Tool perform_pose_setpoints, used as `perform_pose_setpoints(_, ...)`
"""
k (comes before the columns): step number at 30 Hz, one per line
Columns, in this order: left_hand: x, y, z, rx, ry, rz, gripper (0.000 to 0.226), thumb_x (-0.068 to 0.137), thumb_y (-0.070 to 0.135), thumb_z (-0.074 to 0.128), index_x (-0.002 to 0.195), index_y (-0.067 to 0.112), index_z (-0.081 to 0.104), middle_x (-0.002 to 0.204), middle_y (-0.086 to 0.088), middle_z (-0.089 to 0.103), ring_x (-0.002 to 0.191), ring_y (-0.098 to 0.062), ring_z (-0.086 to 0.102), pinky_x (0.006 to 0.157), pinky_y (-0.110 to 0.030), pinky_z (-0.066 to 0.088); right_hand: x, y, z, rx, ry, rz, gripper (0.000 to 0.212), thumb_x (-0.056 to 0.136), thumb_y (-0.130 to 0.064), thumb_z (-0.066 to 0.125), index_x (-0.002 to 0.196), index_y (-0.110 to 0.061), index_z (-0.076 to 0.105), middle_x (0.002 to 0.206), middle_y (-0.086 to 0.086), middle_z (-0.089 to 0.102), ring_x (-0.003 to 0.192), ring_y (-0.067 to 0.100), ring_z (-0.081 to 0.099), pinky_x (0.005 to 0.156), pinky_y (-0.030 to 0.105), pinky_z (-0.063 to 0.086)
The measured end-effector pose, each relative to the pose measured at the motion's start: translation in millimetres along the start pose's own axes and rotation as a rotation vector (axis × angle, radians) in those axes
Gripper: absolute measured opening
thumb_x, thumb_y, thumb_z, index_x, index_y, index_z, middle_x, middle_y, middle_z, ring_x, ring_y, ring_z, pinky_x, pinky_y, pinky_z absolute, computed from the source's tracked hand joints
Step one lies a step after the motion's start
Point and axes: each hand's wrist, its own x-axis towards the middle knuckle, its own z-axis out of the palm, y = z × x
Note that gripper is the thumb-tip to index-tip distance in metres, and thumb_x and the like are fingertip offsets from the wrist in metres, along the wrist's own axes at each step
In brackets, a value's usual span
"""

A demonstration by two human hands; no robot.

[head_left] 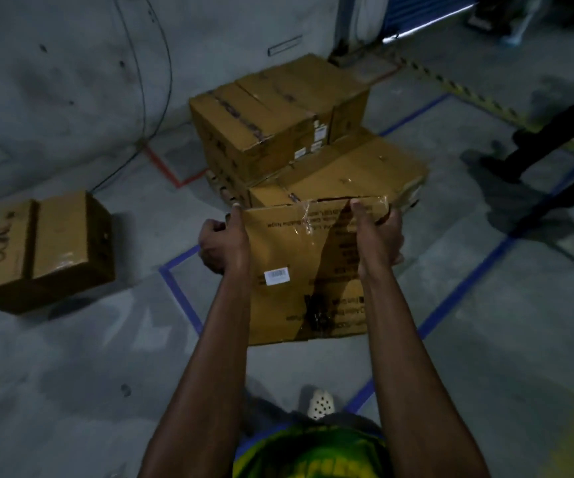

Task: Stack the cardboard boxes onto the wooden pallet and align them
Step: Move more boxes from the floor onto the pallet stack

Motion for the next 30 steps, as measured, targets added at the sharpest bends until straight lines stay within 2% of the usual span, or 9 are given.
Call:
perform_pose_setpoints(3, -17, 15, 34, -0.003, -0.015, 0.010, 0.037, 0.089, 0.051, 0.069, 0.079, 0.017, 0.058, 0.079, 0.000, 0.059, 0.081, -0.022, 0.058, 0.071, -0.029, 0.040, 30, -9, -19, 0.023, 0.063, -0.036, 0.089, 0.059, -0.083, 0.059, 0.135, -0.038, 0.048, 0.138, -0.006, 0.056, 0.131, 0.023, 0.046, 0.110, 0.056, 0.032)
perform_pose_setpoints(5, -20, 23, 56, 0.001, -0.021, 0.009, 0.037, 0.088, 0.052, 0.068, 0.081, 0.017, 0.060, 0.082, -0.001, 0.062, 0.083, -0.022, 0.060, 0.073, -0.032, 0.045, 48, -14, -24, -0.030, 0.102, -0.052, 0.088, 0.061, -0.083, 0.056, 0.134, -0.034, 0.049, 0.136, -0.004, 0.057, 0.129, 0.024, 0.044, 0.109, 0.055, 0.029)
perform_pose_setpoints(10, -7, 40, 113, 0.033, -0.020, -0.029, 0.045, 0.088, 0.055, 0.066, 0.102, 0.013, 0.072, 0.101, -0.005, 0.073, 0.096, -0.025, 0.065, 0.081, -0.035, 0.048, 101, -29, -10, -0.093, 0.148, -0.076, 0.079, 0.071, -0.076, 0.063, 0.135, -0.031, 0.049, 0.137, -0.004, 0.056, 0.129, 0.023, 0.042, 0.107, 0.049, 0.027)
perform_pose_setpoints(16, 38, 63, 201, 0.079, 0.005, -0.096, 0.047, 0.085, 0.060, 0.067, 0.093, 0.013, 0.069, 0.101, -0.007, 0.072, 0.099, -0.029, 0.066, 0.093, -0.044, 0.053, 197, -54, 41, -0.228, 0.075, 0.028, 0.075, 0.075, -0.068, 0.066, 0.135, -0.025, 0.049, 0.143, 0.000, 0.051, 0.133, 0.030, 0.040, 0.104, 0.052, 0.023)
perform_pose_setpoints(19, 61, 86, 250, 0.090, -0.010, -0.087, 0.033, 0.088, 0.056, 0.066, 0.083, 0.024, 0.059, 0.094, -0.002, 0.065, 0.099, -0.026, 0.063, 0.093, -0.041, 0.049, 253, -72, 67, -0.303, 0.047, 0.091, 0.080, 0.076, -0.067, 0.066, 0.137, -0.020, 0.048, 0.146, 0.006, 0.050, 0.134, 0.034, 0.040, 0.104, 0.053, 0.024)
perform_pose_setpoints(21, 77, 98, 276, 0.108, -0.027, -0.085, 0.028, 0.090, 0.053, 0.065, 0.092, 0.025, 0.062, 0.098, -0.003, 0.063, 0.103, -0.026, 0.061, 0.090, -0.037, 0.042, 281, -83, 83, -0.357, 0.036, 0.099, 0.084, 0.078, -0.066, 0.065, 0.142, -0.016, 0.044, 0.148, 0.008, 0.047, 0.136, 0.035, 0.038, 0.104, 0.054, 0.024)
perform_pose_setpoints(24, 96, 110, 308, 0.158, -0.032, -0.125, 0.041, 0.091, 0.055, 0.062, 0.112, 0.020, 0.064, 0.116, -0.007, 0.067, 0.112, -0.030, 0.060, 0.095, -0.041, 0.041, 320, -98, 108, -0.446, -0.002, 0.084, 0.087, 0.080, -0.066, 0.063, 0.144, -0.014, 0.039, 0.152, 0.008, 0.042, 0.139, 0.037, 0.034, 0.108, 0.056, 0.023)
perform_pose_setpoints(27, 109, 106, 336, 0.224, -0.042, -0.161, 0.053, 0.091, 0.064, 0.057, 0.118, 0.019, 0.062, 0.119, -0.008, 0.067, 0.111, -0.032, 0.061, 0.091, -0.040, 0.044, 357, -102, 128, -0.555, -0.077, 0.058, 0.091, 0.081, -0.071, 0.058, 0.146, -0.013, 0.035, 0.154, 0.012, 0.038, 0.142, 0.038, 0.030, 0.111, 0.059, 0.021)
perform_pose_setpoints(30, 113, 98, 365, 0.240, -0.053, -0.247, 0.053, 0.093, 0.060, 0.056, 0.125, 0.018, 0.059, 0.123, -0.010, 0.065, 0.112, -0.033, 0.061, 0.090, -0.039, 0.045, 394, -94, 149, -0.638, -0.152, 0.050, 0.092, 0.084, -0.075, 0.052, 0.148, -0.011, 0.033, 0.153, 0.017, 0.037, 0.141, 0.039, 0.030, 0.112, 0.059, 0.022)
